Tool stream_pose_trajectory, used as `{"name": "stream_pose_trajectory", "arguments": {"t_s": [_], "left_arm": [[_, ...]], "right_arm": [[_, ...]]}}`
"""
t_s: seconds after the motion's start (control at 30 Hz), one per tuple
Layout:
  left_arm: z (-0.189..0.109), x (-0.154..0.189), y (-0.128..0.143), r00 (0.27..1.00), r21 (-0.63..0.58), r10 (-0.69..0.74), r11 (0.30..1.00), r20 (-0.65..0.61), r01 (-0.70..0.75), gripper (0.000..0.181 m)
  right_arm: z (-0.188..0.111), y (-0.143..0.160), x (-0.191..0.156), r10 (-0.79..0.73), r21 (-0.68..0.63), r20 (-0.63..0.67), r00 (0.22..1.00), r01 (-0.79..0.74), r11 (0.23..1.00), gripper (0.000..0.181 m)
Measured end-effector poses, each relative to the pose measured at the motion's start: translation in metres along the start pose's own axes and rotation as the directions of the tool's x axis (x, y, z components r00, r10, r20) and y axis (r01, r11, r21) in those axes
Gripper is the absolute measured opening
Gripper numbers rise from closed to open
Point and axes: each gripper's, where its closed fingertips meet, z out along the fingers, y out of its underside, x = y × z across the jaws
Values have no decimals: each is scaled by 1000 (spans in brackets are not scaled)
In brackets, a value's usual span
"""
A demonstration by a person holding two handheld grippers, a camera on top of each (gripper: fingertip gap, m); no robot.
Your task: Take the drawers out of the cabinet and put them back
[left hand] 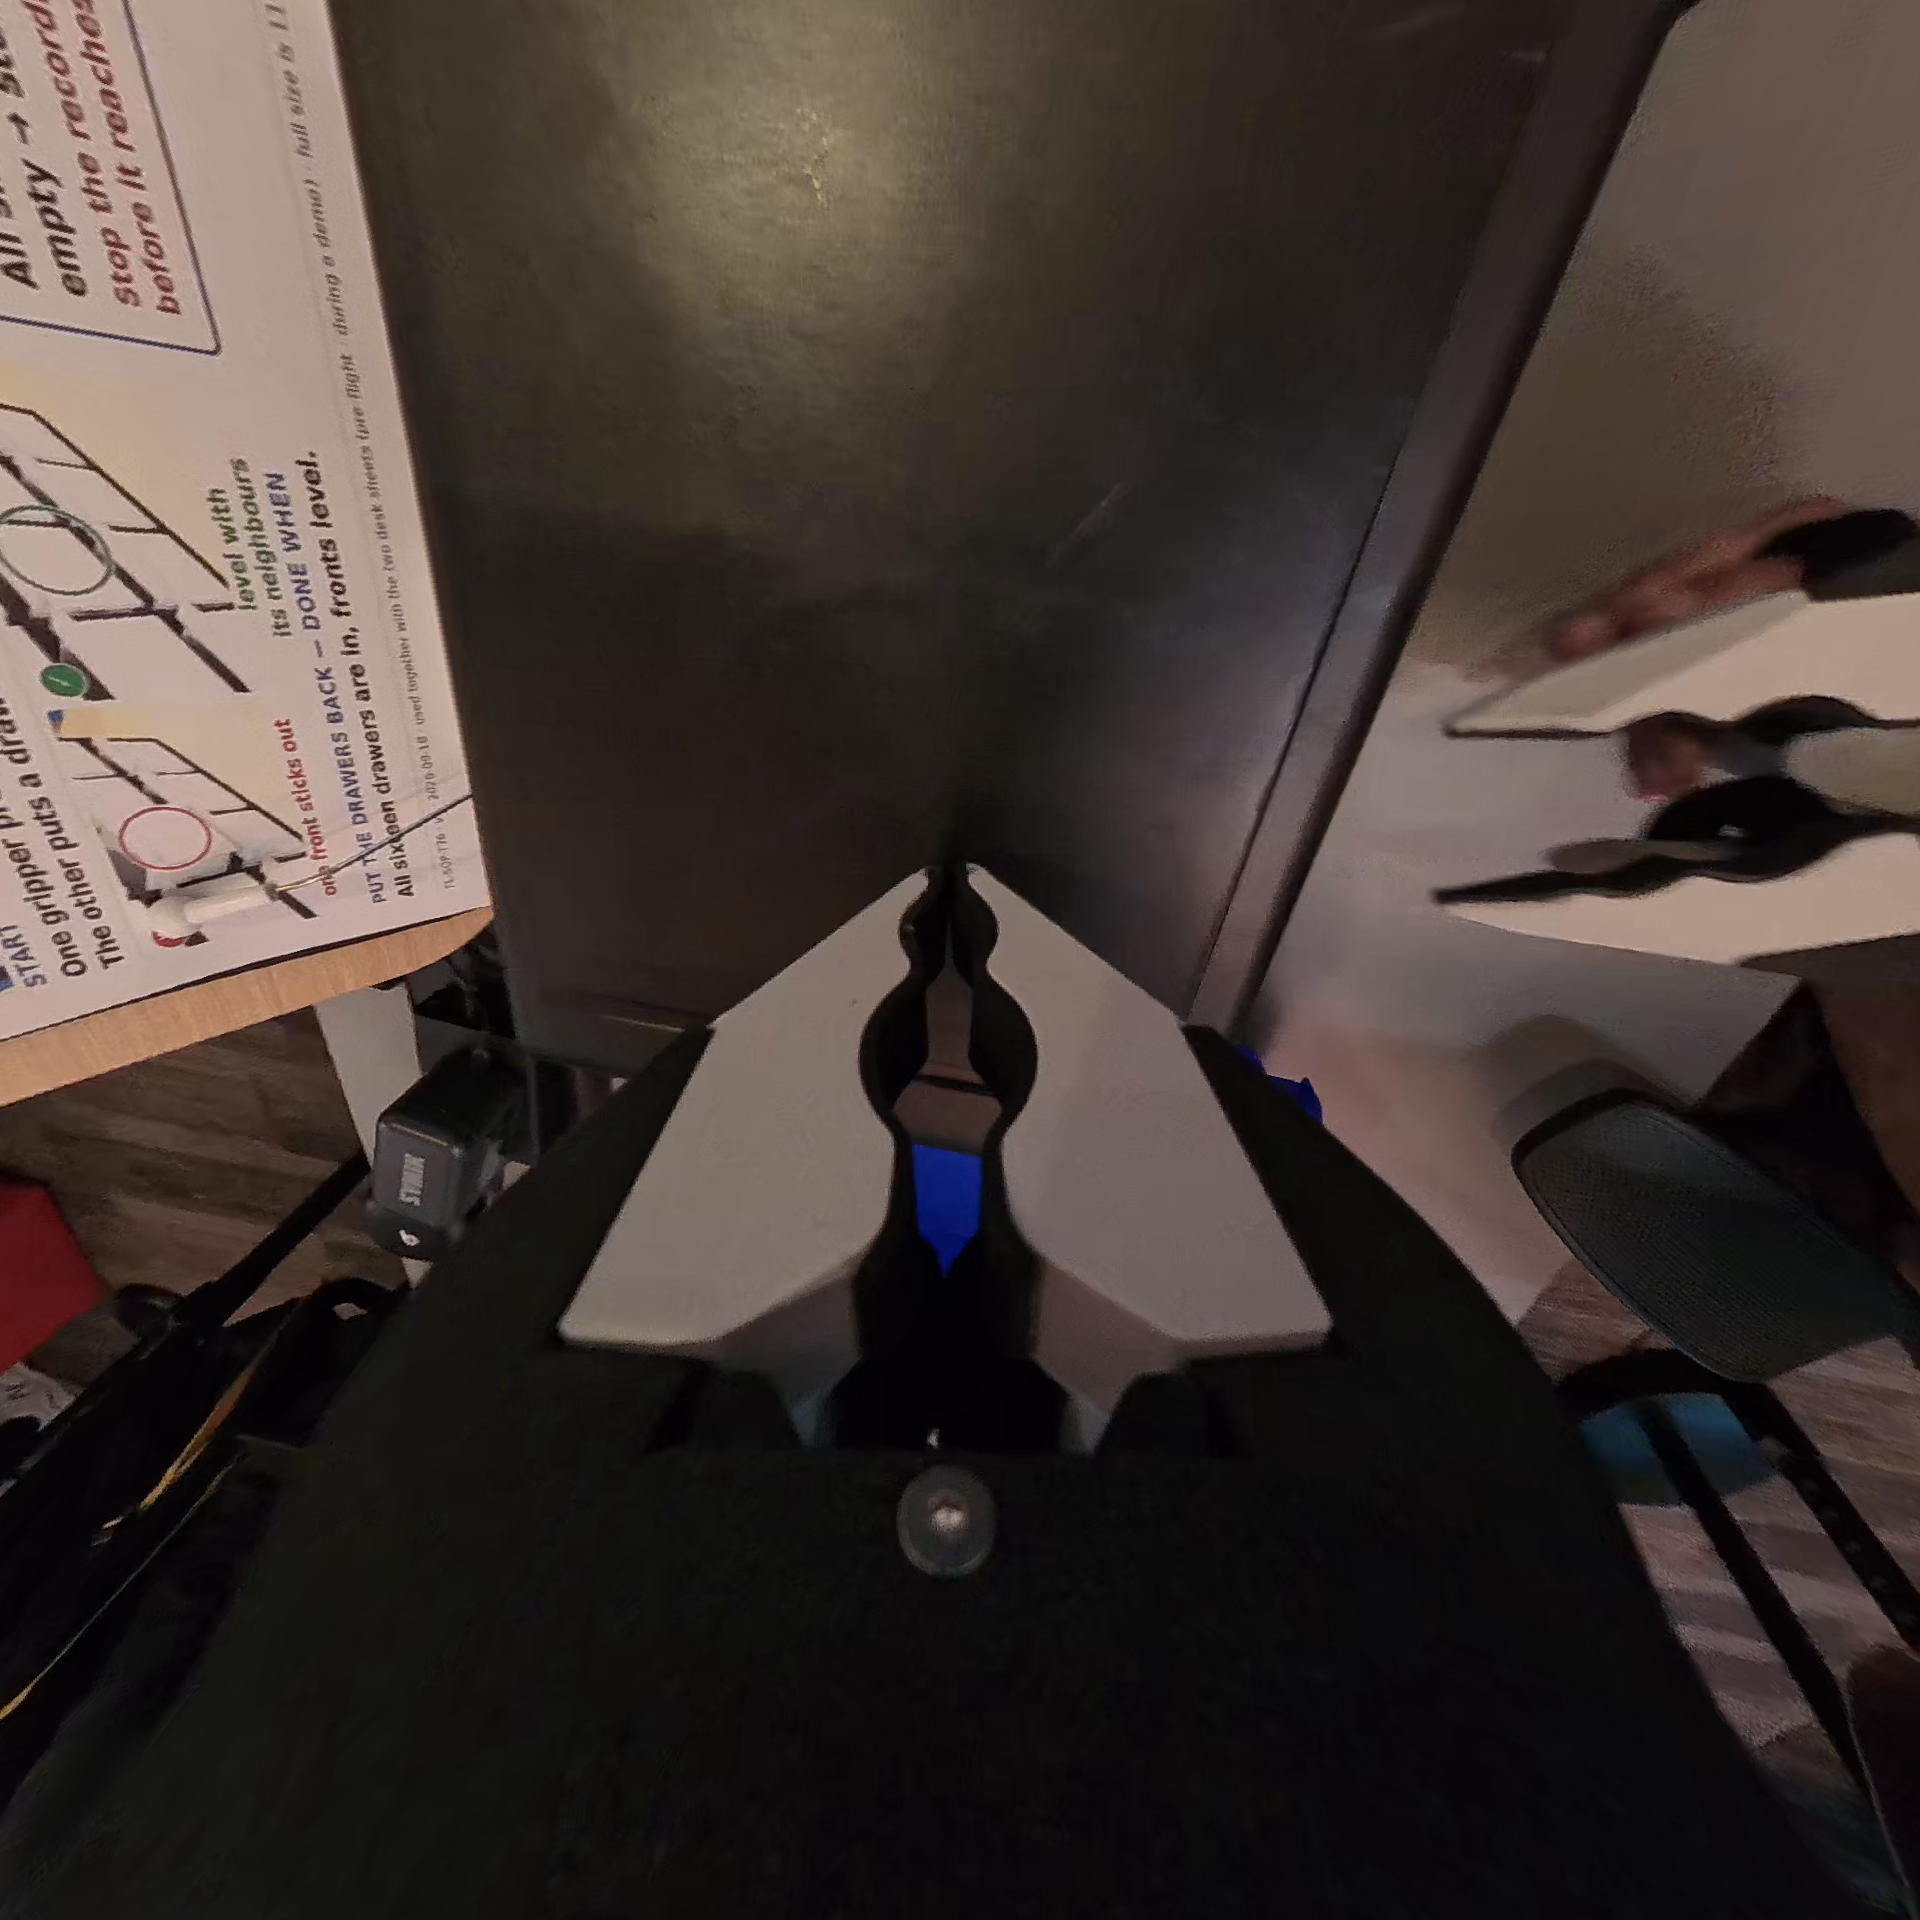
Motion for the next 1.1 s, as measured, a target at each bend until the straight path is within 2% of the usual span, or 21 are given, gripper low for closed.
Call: {"name": "stream_pose_trajectory", "arguments": {"t_s": [0.1, 0.17, 0.2, 0.23, 0.27, 0.3, 0.33, 0.37, 0.4, 0.43, 0.53, 0.67, 0.87, 1.1], "left_arm": [[0, 0, 0, 998, 22, 23, 999, 57, -24, 0], [-1, -2, 0, 990, 59, 89, 994, 111, -96, 0], [-3, -12, 2, 981, 82, 76, 992, 179, -91, 0], [-10, -31, 3, 961, 137, 6, 990, 276, -46, 0], [-23, -48, 3, 933, 247, -99, 969, 345, 11, 0], [-40, -60, 2, 913, 395, -217, 916, 347, 67, 0], [-56, -65, 7, 905, 527, -317, 840, 284, 129, 0], [-65, -69, 20, 897, 601, -385, 776, 216, 189, 0], [-65, -71, 41, 892, 609, -416, 758, 178, 232, 2], [-54, -70, 64, 900, 564, -404, 787, 166, 250, 8], [-9, -77, 135, 911, 367, -313, 908, 268, 204, 17], [62, -78, 196, 925, 153, -284, 956, 251, 252, 22], [146, -55, 241, 969, -78, -217, 971, 120, 227, 31], [192, -54, 261, 971, -137, -228, 962, 77, 237, 37]], "right_arm": [[-39, 27, -19, 42, -102, 92, 995, -33, 994, 35], [-53, 39, -19, -42, -151, 110, 993, 58, 987, 36], [-59, 43, -20, -110, -166, 141, 984, 133, 977, 36], [-65, 46, -20, -180, -170, 178, 967, 211, 963, 38], [-71, 45, -15, -247, -167, 181, 952, 277, 946, 39], [-77, 44, -6, -296, -174, 169, 940, 324, 930, 38], [-84, 45, 0, -321, -188, 187, 928, 355, 916, 38], [-90, 44, 6, -326, -205, 202, 924, 365, 908, 40], [-94, 41, 15, -326, -215, 195, 925, 365, 906, 43], [-97, 36, 24, -320, -221, 182, 930, 356, 908, 43], [-98, 24, 42, -268, -237, 183, 946, 307, 922, 46], [-98, 13, 50, -239, -200, 186, 953, 275, 941, 47], [-90, 30, 37, -185, -229, 250, 951, 243, 943, 47], [-84, 63, 18, -204, -301, 311, 928, 300, 905, 47]]}}
